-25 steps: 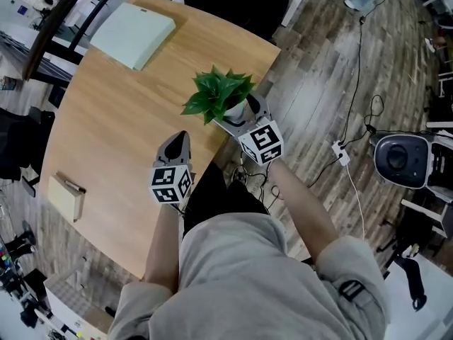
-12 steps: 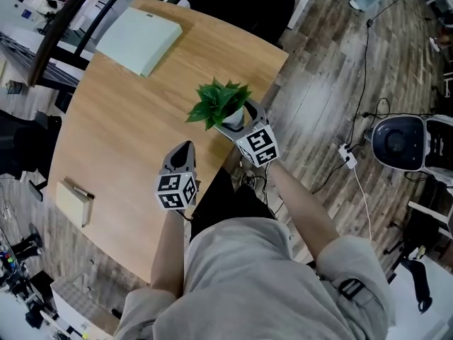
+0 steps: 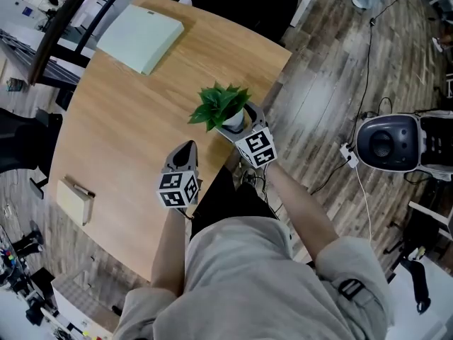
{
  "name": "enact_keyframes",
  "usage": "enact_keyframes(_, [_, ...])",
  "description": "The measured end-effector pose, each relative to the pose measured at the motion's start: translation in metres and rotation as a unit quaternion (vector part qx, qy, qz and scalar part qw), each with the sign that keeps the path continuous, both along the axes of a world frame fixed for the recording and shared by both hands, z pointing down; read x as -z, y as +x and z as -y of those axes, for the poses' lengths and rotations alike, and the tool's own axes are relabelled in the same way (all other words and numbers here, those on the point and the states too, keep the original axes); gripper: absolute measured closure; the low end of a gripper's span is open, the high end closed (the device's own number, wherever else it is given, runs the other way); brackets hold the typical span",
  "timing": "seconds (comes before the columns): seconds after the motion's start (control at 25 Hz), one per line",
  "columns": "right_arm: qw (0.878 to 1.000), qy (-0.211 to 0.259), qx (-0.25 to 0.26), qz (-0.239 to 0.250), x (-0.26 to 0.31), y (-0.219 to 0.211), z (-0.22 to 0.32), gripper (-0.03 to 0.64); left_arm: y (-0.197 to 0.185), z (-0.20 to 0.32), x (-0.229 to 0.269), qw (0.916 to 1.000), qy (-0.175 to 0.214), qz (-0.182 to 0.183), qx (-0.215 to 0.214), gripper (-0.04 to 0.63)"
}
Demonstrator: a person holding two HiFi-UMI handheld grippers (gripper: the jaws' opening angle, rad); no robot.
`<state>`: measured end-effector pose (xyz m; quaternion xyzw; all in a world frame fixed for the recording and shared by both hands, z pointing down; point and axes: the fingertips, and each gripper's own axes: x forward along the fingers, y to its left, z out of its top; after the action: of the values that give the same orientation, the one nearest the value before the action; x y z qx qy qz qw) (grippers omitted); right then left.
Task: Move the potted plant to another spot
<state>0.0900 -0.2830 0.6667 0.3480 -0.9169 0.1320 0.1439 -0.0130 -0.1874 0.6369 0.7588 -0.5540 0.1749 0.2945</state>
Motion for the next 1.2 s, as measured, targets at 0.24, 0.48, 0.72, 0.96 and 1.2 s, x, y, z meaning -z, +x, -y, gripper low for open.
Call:
enact_keyframes(0.24, [1.0, 0.008, -0.01, 0.011, 0.004, -0.001, -0.001, 0.155, 0.007, 0.001, -0.004, 1.0, -0.006, -0.002, -0.006, 0.583])
enact_keyframes(0.48, [1.0, 0.01, -0.006, 0.011, 0.0, 0.005, -0.01, 0.153, 0.012, -0.001, -0.008, 0.9999, -0.01, 0.001, -0.012, 0.584])
enact_keyframes(0.72, [1.0, 0.005, -0.004, 0.001, -0.001, 0.009, -0.018, 0.153, 0.018, -0.005, -0.012, 0.9996, -0.018, 0.002, -0.022, 0.584])
enact_keyframes(0.96, [1.0, 0.004, -0.003, -0.012, -0.003, 0.011, -0.026, 0.153, 0.023, -0.009, -0.014, 0.9993, -0.019, 0.004, -0.032, 0.584])
enact_keyframes(1.2, [1.0, 0.001, -0.008, -0.018, -0.006, 0.015, -0.03, 0.153, 0.021, -0.016, -0.018, 0.9993, -0.024, 0.006, -0.03, 0.584])
